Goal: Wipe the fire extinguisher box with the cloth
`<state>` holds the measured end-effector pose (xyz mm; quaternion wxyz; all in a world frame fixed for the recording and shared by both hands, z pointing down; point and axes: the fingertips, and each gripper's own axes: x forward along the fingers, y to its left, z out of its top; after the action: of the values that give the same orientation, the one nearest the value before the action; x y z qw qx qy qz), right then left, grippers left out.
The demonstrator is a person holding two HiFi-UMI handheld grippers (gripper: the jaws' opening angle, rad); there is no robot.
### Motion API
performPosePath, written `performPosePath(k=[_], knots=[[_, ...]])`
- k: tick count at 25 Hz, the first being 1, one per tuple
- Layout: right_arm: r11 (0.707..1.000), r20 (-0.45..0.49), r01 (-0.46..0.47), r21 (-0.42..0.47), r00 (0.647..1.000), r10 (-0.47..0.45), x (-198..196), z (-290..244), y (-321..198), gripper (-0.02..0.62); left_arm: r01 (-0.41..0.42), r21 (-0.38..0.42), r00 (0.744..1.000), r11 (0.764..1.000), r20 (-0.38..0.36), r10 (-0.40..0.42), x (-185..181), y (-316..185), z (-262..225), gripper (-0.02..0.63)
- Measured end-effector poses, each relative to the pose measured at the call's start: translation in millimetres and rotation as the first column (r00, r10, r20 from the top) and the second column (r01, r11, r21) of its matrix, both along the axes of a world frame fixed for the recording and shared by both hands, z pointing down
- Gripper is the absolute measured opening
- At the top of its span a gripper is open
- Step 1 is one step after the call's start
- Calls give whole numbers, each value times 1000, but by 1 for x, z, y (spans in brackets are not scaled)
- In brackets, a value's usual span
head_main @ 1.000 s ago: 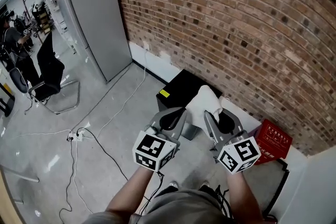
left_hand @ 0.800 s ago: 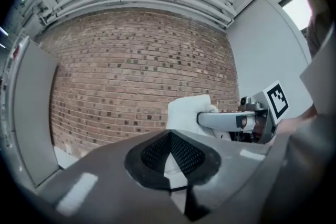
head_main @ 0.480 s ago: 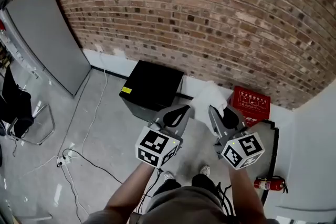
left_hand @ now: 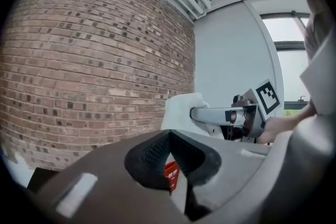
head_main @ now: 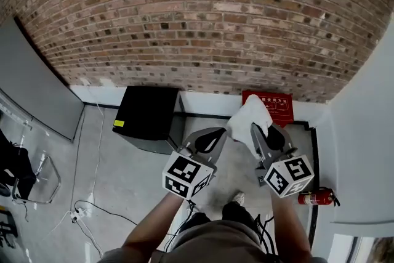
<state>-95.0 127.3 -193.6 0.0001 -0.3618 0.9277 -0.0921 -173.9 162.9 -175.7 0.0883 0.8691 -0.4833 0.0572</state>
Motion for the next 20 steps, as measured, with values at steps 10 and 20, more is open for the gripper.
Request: performPosePath(k=[10,20], knots=[[995,41,-85,-56,995,88,119,33,-75,118,-44,-42,998,998,38,45,102,-68,26,0],[977,8,-186,-107,982,188,178,69,-130,118,-87,-106,994,991,61,94,134,-125,61,0]])
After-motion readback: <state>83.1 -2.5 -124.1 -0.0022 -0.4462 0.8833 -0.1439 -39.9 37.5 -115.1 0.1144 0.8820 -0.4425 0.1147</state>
